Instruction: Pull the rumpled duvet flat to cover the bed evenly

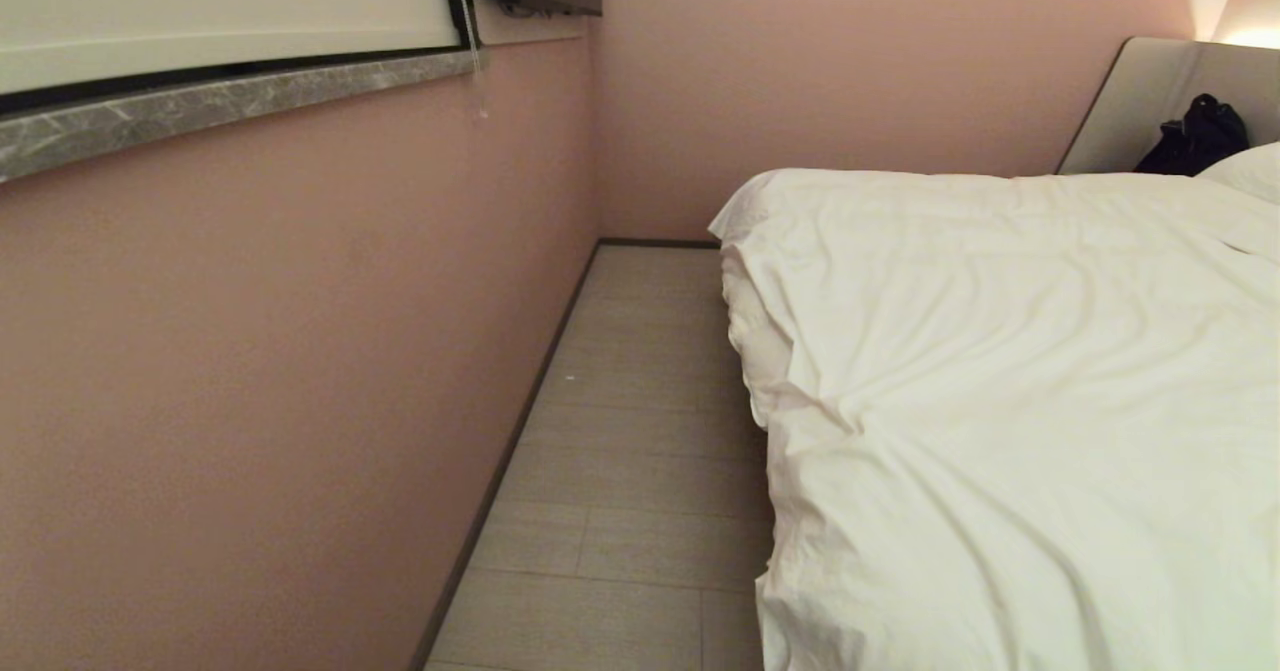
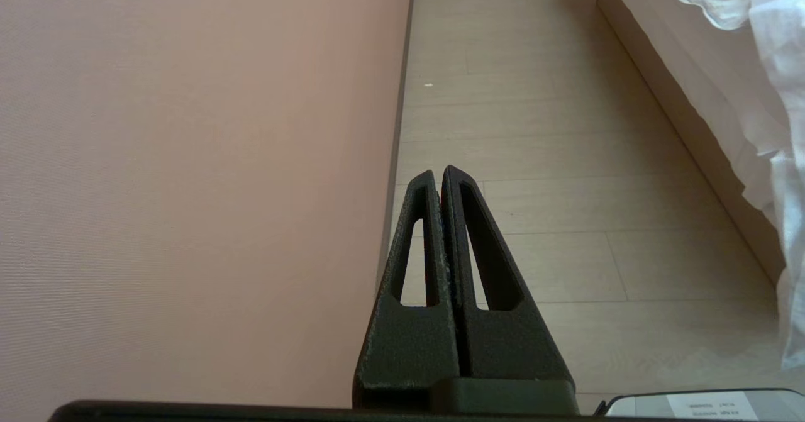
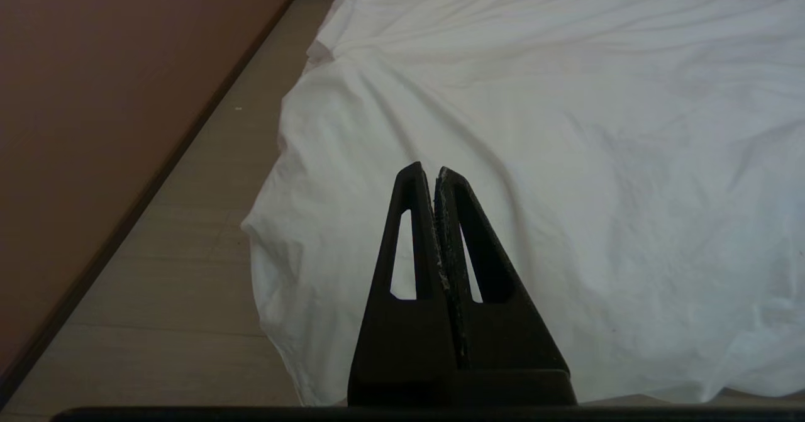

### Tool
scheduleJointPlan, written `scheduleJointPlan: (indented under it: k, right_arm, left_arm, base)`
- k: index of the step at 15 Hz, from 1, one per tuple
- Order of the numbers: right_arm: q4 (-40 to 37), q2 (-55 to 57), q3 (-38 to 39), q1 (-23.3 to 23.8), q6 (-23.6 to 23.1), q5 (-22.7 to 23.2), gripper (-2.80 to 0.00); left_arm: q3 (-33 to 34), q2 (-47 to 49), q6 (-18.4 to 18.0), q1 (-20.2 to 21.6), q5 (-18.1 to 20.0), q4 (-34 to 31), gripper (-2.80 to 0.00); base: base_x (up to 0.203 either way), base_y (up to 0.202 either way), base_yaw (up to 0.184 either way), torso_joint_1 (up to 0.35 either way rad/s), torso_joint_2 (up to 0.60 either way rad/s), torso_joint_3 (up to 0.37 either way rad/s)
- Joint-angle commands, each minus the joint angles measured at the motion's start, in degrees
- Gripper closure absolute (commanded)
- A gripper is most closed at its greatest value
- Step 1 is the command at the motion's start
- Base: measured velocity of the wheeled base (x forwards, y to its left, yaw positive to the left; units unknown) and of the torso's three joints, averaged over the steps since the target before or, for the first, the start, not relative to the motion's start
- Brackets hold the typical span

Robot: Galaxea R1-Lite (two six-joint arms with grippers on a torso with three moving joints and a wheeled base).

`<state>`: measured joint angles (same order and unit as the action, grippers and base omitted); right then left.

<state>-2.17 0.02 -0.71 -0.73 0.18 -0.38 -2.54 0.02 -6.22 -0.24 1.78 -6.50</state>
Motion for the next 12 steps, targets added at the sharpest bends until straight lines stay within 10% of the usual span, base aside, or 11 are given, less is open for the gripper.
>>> scheduleJointPlan:
  k: [1, 12]
  right_arm:
    - [-0.03, -0.02, 0.0, -0.06, -0.01, -0.06, 0.0]
    - [-0.03, -0.02, 0.0, -0.06, -0.01, -0.06, 0.0]
  left_arm:
    - [-0.01, -0.02, -0.11, 0.07, -0.02, -0.01, 0.0]
    - [0.07, -0.02, -0.11, 0.07, -0.02, 0.08, 0.0]
  base:
    - [0.0, 0.088, 0.001, -0.001, 0.0, -0.001]
    - [-0.079, 0.0, 0.0, 0.003, 0.0, 0.001]
